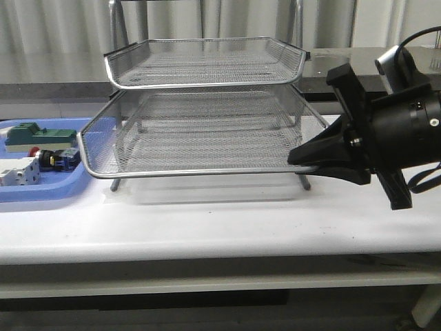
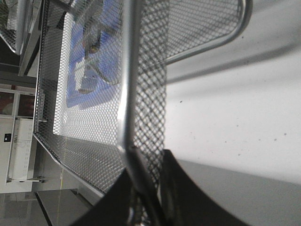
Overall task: Place button on rack with both arms
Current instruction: 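Pull the middle wire tray outward toward the robot with the right gripper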
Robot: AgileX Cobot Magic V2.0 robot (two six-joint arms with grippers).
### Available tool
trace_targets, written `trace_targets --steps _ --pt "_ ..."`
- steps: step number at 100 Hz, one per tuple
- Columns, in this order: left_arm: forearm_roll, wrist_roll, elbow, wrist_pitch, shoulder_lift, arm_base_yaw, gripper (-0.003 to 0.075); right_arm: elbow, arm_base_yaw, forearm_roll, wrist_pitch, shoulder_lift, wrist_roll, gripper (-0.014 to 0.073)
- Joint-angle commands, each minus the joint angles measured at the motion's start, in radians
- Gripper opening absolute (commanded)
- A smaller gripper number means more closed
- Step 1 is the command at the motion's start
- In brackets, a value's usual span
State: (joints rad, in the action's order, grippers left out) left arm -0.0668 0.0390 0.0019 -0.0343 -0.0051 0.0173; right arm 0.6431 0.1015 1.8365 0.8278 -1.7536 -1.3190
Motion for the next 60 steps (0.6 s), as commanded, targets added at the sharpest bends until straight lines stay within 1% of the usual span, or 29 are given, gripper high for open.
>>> trace_targets --steps 1,12,19,30,31,36,37,41,46,52,60 --pt "0.008 0.01 0.045 0.081 -0.031 -0.002 0.0004 -0.021 0.0 -0.028 0.007 0.039 -0.006 0.0017" --pt "0.008 0.01 0.045 0.081 -0.031 -0.002 0.0004 -0.03 0.0 -0.027 0.008 0.047 -0.006 0.0031" --pt "0.008 0.01 0.045 0.081 -0.031 -0.002 0.0004 -0.03 0.0 -0.027 0.011 0.047 -0.006 0.0068" --pt "0.008 0.01 0.045 0.081 -0.031 -0.002 0.0004 -0.03 0.0 -0.02 0.017 0.047 -0.006 0.0178" --pt "0.008 0.01 0.045 0.081 -0.031 -0.002 0.0004 -0.03 0.0 -0.02 0.018 0.047 -0.006 0.0206" --pt "0.008 0.01 0.045 0.081 -0.031 -0.002 0.0004 -0.03 0.0 -0.017 0.021 0.047 -0.006 0.0276" --pt "0.008 0.01 0.045 0.081 -0.031 -0.002 0.0004 -0.03 0.0 -0.018 0.022 0.047 -0.006 0.0276" --pt "0.008 0.01 0.045 0.081 -0.031 -0.002 0.0004 -0.03 0.0 -0.016 0.024 0.047 -0.006 0.0347" --pt "0.008 0.01 0.045 0.081 -0.031 -0.002 0.0004 -0.03 0.0 -0.015 0.024 0.047 -0.006 0.0408" --pt "0.008 0.01 0.045 0.081 -0.031 -0.002 0.0004 -0.03 0.0 -0.015 0.03 0.047 -0.006 0.0459" --pt "0.008 0.01 0.045 0.081 -0.031 -0.002 0.0004 -0.03 -0.001 -0.015 0.049 0.047 -0.006 0.047"
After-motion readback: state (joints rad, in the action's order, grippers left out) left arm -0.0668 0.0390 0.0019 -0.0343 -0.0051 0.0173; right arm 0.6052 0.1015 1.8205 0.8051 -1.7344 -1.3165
